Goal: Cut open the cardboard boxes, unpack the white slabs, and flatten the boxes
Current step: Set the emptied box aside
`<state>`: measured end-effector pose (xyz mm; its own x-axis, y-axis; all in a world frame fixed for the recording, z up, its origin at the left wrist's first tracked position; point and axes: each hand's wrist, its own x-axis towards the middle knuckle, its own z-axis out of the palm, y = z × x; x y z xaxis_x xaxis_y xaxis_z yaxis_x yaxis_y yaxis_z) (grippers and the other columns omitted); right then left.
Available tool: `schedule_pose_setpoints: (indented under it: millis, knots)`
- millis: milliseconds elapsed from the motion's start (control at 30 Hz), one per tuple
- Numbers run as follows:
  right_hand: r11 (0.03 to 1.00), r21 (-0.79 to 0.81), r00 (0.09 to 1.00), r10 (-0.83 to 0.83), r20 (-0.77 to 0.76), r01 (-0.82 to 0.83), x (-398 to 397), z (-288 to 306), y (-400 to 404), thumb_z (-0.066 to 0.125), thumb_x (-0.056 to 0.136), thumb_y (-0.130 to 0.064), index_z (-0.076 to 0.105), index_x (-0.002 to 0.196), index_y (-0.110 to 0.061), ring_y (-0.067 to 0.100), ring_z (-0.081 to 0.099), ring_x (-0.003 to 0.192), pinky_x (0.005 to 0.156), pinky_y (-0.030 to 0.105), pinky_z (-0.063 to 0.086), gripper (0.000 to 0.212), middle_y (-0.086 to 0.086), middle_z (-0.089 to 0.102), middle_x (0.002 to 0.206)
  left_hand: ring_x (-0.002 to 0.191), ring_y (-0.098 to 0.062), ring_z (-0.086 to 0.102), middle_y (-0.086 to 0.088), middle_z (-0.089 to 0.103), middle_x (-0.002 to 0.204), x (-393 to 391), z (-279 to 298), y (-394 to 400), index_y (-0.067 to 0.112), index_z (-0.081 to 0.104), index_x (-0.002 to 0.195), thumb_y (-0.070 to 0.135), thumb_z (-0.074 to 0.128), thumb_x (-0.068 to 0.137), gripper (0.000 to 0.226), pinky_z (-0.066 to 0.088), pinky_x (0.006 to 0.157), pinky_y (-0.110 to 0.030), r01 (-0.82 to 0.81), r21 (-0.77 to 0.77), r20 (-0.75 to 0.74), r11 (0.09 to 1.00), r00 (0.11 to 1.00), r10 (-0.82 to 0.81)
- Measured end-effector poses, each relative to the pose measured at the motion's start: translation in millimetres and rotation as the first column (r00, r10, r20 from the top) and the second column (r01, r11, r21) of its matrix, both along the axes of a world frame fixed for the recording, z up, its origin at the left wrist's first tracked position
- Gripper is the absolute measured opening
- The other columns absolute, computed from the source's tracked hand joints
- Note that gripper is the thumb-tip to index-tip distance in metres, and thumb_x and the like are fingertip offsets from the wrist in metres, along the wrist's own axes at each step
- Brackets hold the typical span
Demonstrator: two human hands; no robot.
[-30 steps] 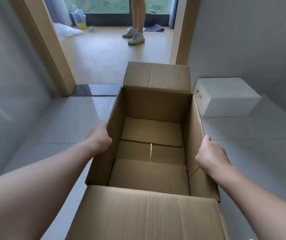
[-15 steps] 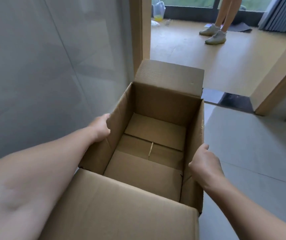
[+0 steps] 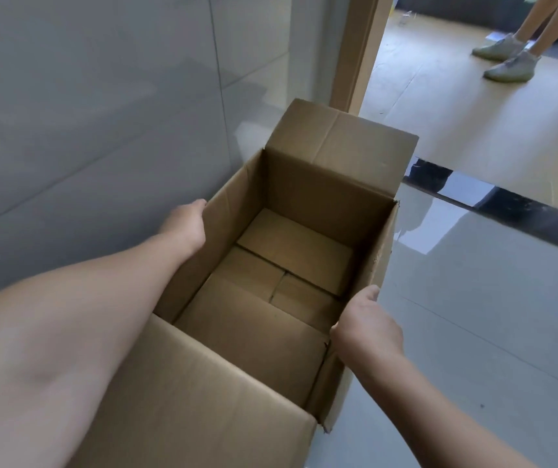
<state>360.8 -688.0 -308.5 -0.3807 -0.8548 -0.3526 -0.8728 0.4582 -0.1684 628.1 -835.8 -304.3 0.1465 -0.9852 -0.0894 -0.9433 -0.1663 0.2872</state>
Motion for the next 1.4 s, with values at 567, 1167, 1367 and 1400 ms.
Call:
schedule_pose_setpoints:
  millis: [567,1167,1367,1400]
  knots:
    - [0.837,-0.169,0.853,0.498,-0.155,-0.520,-48,64,32,0.041,0.095,-0.041,0.047,0.075,-0.025,0.016,0.054,0.066,0.056,0.030,0.045,0.027,-0.007,0.053,0.070,0.109,-0.026,0.053,-0.004,0.054,0.125,-155,39,17,0.018,0.052,0.126,0.010,0.049,0.085,0.042,0.048,0.082,-0.037,0.331,-0.103,-0.007,0.938,0.943,-0.333]
    - [0.902,-0.428,0.995,0.015,-0.101,-0.056,-252,111,268,0.048,0.091,-0.023,0.060,0.084,-0.012,0.027,0.049,0.070,0.057,0.031,0.032,0.018,-0.002,0.045,0.071,0.105,-0.026,0.058,-0.004,0.063,0.118,-564,40,235,0.019,0.064,0.115,0.011,0.053,0.085,0.033,0.048,0.085,-0.031,0.904,-0.201,-0.221,0.377,0.333,-0.917]
    - [0.851,-0.452,0.926,-0.357,-0.124,0.268,-288,142,401,0.049,0.090,-0.021,0.060,0.080,-0.012,0.029,0.053,0.072,0.059,0.034,0.041,0.017,0.000,0.051,0.070,0.103,-0.024,0.061,-0.002,0.068,0.109,-643,57,396,0.018,0.069,0.104,0.006,0.052,0.077,0.035,0.050,0.089,-0.033,0.970,-0.224,-0.336,0.096,0.016,-0.942]
    - [0.841,-0.444,0.906,-0.402,-0.130,0.309,-290,145,423,0.048,0.090,-0.021,0.059,0.079,-0.013,0.029,0.053,0.073,0.060,0.035,0.042,0.017,0.001,0.051,0.071,0.103,-0.024,0.061,-0.002,0.068,0.109,-648,60,424,0.017,0.069,0.105,0.005,0.051,0.076,0.035,0.050,0.089,-0.033,0.976,-0.212,-0.352,0.051,-0.028,-0.935]
